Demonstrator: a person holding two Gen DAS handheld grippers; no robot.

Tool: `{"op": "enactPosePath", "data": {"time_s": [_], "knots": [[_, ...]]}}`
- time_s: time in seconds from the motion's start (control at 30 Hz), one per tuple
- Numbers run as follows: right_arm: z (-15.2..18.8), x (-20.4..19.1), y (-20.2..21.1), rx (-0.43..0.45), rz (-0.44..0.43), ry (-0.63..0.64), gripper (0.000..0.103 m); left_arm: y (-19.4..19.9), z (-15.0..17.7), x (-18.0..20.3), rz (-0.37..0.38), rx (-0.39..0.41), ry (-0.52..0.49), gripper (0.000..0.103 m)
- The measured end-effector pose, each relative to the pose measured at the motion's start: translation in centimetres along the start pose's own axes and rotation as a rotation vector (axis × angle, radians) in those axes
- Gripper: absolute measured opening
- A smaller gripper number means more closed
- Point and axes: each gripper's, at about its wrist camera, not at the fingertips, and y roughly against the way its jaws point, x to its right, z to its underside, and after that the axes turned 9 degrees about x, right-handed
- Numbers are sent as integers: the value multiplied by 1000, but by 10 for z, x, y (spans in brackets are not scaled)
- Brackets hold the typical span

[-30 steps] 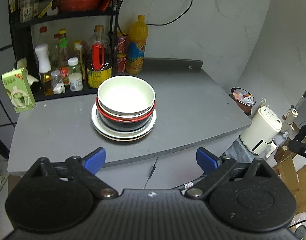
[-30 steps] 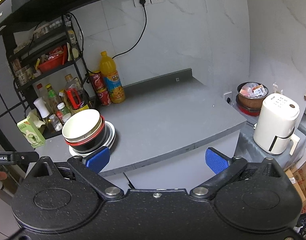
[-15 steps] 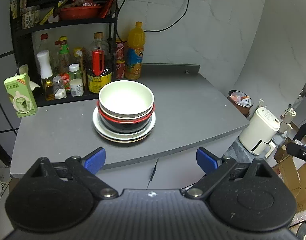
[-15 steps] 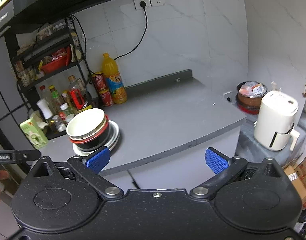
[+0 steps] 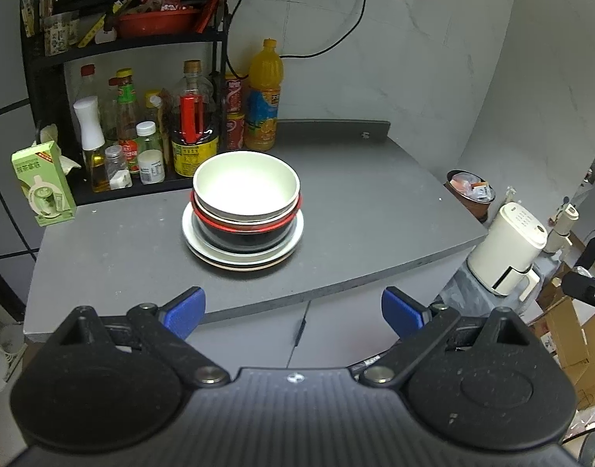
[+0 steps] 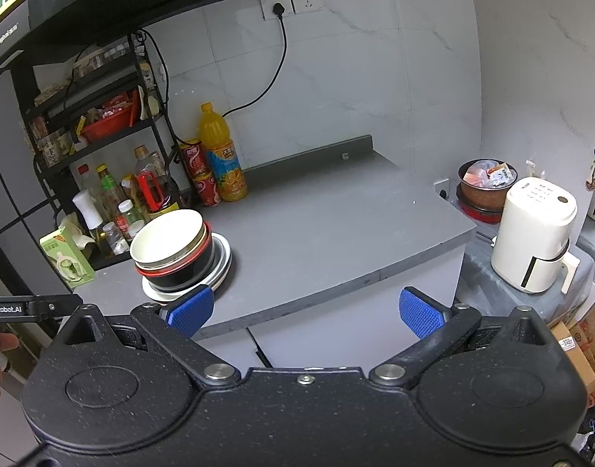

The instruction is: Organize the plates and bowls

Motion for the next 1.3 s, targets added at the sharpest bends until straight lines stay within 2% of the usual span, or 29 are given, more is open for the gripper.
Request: {"op": "enactPosePath", "data": {"time_s": [0.5, 1.3], "knots": [[2, -2, -2, -13, 33, 37, 103, -4, 0, 9, 11, 0, -18, 96], [2, -1, -1, -6, 20, 52, 103, -1, 1, 6, 6, -3, 3, 96]]}}
